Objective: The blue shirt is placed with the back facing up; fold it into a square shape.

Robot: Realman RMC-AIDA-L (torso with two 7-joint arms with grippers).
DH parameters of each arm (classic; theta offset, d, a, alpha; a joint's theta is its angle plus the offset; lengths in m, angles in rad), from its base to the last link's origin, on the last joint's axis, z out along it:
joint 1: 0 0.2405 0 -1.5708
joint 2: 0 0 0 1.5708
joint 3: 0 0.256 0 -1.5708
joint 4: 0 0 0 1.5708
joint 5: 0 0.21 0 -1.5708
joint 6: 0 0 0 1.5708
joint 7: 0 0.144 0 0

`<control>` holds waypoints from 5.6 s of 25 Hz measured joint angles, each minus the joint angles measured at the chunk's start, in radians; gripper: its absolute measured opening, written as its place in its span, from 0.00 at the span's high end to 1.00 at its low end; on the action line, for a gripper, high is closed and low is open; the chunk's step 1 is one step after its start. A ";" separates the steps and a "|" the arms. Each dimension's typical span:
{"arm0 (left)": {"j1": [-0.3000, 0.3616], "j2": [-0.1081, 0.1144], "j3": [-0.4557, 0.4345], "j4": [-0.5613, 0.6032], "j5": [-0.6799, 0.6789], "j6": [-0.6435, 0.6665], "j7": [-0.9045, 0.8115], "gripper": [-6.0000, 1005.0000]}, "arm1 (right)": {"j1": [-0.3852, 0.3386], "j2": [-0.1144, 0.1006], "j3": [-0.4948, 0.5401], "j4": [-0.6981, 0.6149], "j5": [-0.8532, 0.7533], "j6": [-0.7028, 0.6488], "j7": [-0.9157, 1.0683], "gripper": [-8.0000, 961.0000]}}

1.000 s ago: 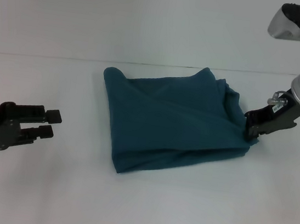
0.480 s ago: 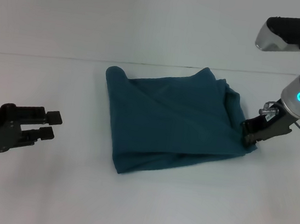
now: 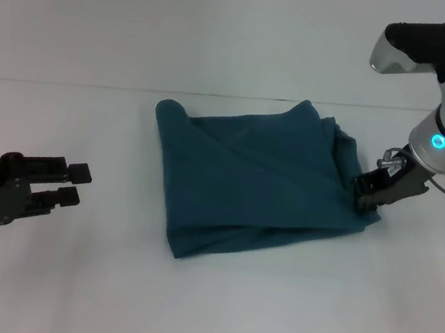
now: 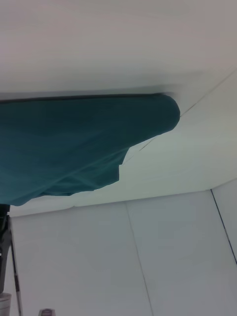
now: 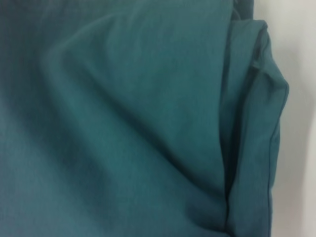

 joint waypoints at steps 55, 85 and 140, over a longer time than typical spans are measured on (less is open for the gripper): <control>0.001 -0.002 -0.006 0.000 -0.028 -0.025 0.010 0.49 | -0.032 0.057 0.034 0.087 0.135 0.521 0.060 0.51; 0.001 -0.011 -0.006 -0.015 -0.028 -0.020 0.025 0.49 | -0.001 0.072 0.028 0.158 0.128 0.583 0.038 0.86; -0.007 -0.011 -0.005 -0.026 -0.036 -0.020 0.024 0.48 | -0.067 0.004 0.062 0.067 -0.016 0.491 0.148 0.66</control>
